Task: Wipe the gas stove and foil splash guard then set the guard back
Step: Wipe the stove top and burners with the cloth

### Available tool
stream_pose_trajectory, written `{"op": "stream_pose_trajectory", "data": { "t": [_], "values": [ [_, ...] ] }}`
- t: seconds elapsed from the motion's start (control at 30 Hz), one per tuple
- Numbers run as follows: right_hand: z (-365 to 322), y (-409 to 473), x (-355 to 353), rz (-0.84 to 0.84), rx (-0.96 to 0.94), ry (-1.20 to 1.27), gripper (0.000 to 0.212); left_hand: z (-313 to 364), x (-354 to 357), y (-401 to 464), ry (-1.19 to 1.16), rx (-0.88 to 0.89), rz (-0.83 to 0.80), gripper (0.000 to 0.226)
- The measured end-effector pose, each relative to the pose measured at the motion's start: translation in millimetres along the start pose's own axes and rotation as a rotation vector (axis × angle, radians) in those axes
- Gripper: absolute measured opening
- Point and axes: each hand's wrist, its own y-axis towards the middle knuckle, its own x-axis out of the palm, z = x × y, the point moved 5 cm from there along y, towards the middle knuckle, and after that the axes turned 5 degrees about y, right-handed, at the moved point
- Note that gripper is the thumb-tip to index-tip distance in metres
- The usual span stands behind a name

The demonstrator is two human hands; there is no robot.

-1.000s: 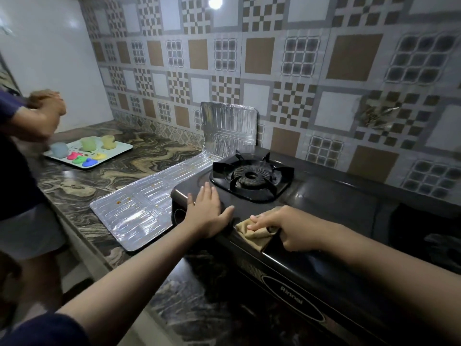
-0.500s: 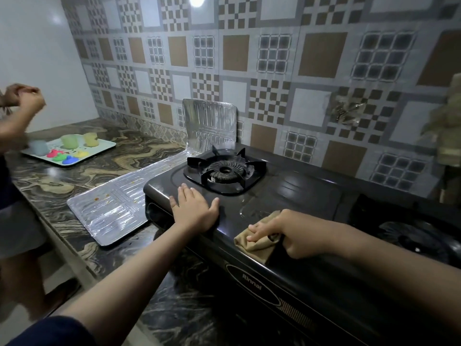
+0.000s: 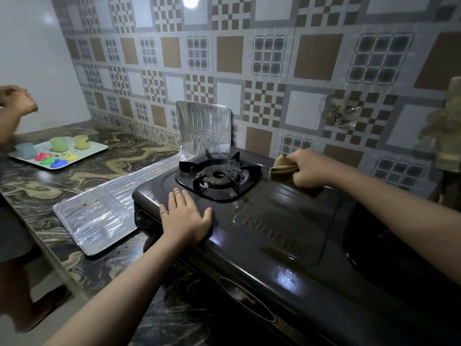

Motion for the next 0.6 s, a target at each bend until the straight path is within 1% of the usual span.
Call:
{"op": "stream_pose_trajectory", "data": {
  "t": [0.07, 0.17, 0.3, 0.37, 0.43, 0.47, 0.5, 0.6],
  "values": [
    [15.8, 22.7, -1.1, 0.078, 0.063, -0.047, 0.017, -0.3, 0.3, 0.3, 0.006, 0.007, 0.0, 0.084],
    [36.9, 54.4, 8.0, 0.173, 0.108, -0.054, 0.03, -0.3, 1.3, 1.9, 0.027, 0.009, -0.011, 0.083],
    [49.4, 84.5, 27.0, 0.2, 0.13, -0.024, 0.043, 0.1, 0.8, 2.7, 0.035, 0.008, -0.007, 0.082],
    [52.6, 96.6, 39.5, 0.123, 0.135, -0.057, 0.053, -0.3, 1.2, 3.2, 0.041, 0.004, -0.004, 0.082],
    [58.0, 104.9, 59.3, -0.053, 0.118, -0.087, 0.065, -0.4, 2.3, 4.0, 0.045, -0.003, -0.001, 0.082],
    [62.7, 106.8, 68.3, -0.113, 0.122, -0.065, 0.068, -0.5, 2.2, 4.3, 0.046, -0.006, 0.002, 0.082],
    [67.9, 108.4, 74.4, -0.131, 0.134, -0.026, 0.069, -0.5, 2.2, 4.9, 0.048, -0.007, 0.005, 0.082],
    [73.8, 106.8, 81.5, -0.086, 0.138, 0.034, 0.063, -0.5, 1.8, 6.1, 0.054, -0.007, 0.008, 0.081]
  ]
}}
